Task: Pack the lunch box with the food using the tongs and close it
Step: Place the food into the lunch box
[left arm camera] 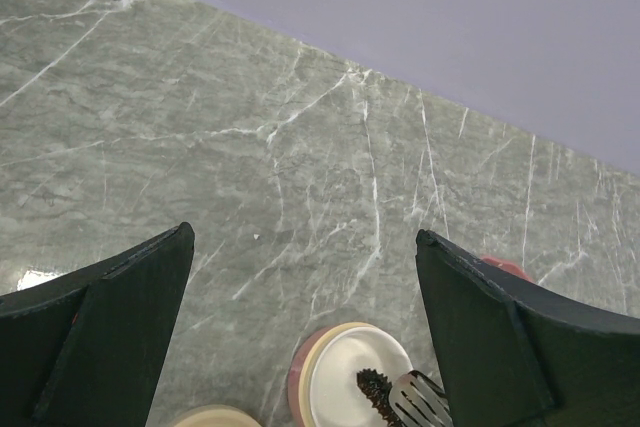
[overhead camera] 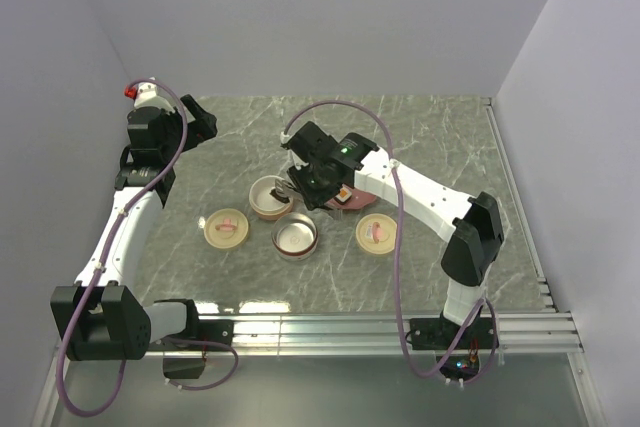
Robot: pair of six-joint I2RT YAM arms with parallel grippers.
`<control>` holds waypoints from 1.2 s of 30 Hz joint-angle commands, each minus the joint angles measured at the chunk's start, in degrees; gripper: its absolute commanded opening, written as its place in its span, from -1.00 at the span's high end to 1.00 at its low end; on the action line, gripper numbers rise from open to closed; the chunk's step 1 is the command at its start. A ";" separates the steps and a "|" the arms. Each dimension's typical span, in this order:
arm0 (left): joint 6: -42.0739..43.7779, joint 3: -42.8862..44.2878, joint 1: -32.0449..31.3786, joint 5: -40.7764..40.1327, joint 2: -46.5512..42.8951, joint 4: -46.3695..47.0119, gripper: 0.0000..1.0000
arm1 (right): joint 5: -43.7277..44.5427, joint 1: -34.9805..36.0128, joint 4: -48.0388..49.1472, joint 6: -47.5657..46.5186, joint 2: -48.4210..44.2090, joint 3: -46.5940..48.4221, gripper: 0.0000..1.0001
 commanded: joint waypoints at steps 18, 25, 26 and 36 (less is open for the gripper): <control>-0.09 -0.38 -0.21 0.18 -1.09 1.48 -0.99 | 4.25 0.96 5.22 1.72 0.34 2.97 0.22; 0.09 -0.73 -0.21 0.00 -1.53 1.56 -0.99 | 5.48 0.87 7.24 1.98 1.48 3.68 0.23; 0.18 -0.73 -0.21 0.00 -1.45 1.48 -0.99 | 5.48 0.87 7.33 1.89 1.48 3.85 0.23; 0.18 -0.99 -0.29 -0.17 -1.71 1.56 -0.99 | 4.69 0.96 8.30 1.37 2.71 7.02 0.23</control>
